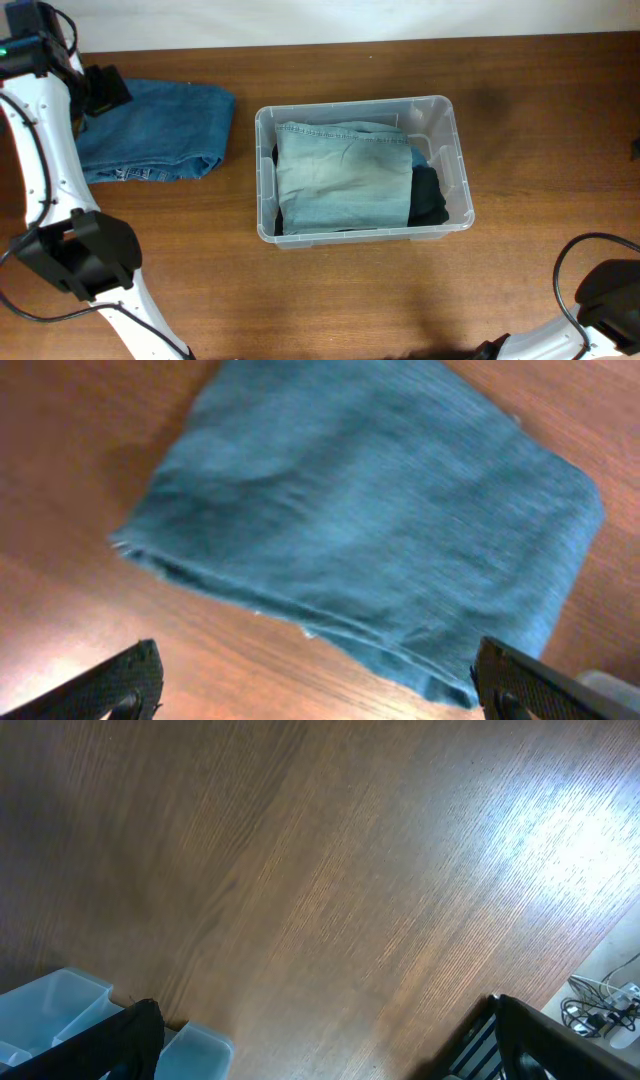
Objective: Pack container
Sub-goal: 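Lower the left gripper and grasp the dark blue jeans' left edge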
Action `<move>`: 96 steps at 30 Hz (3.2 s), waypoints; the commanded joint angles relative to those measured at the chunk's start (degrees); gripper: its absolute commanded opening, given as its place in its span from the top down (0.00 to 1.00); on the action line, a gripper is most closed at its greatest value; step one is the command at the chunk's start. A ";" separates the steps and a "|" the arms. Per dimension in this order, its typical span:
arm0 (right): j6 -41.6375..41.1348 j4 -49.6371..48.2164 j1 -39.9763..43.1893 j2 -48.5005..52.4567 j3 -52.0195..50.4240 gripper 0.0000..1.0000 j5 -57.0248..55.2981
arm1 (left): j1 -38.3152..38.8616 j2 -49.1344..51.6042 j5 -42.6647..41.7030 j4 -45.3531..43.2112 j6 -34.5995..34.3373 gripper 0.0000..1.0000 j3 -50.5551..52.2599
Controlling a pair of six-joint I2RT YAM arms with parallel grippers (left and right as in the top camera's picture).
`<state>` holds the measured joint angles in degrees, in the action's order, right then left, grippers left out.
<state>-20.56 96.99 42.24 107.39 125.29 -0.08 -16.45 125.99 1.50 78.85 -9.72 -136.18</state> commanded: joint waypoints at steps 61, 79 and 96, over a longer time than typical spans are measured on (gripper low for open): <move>0.17 0.28 0.17 -1.25 -0.04 0.02 -0.15 | -17.22 17.90 -23.43 -10.84 16.70 0.02 9.62; 0.17 0.28 0.17 -1.25 -0.04 0.02 -0.15 | -15.50 17.99 -26.16 -14.19 16.63 0.01 9.20; 0.17 0.28 0.17 -1.25 -0.04 0.02 -0.13 | -14.23 18.14 -26.12 -1.14 15.39 0.09 11.82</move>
<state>-20.58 96.99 42.24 107.39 125.29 -0.08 -31.22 143.00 -23.59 76.23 6.20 -125.71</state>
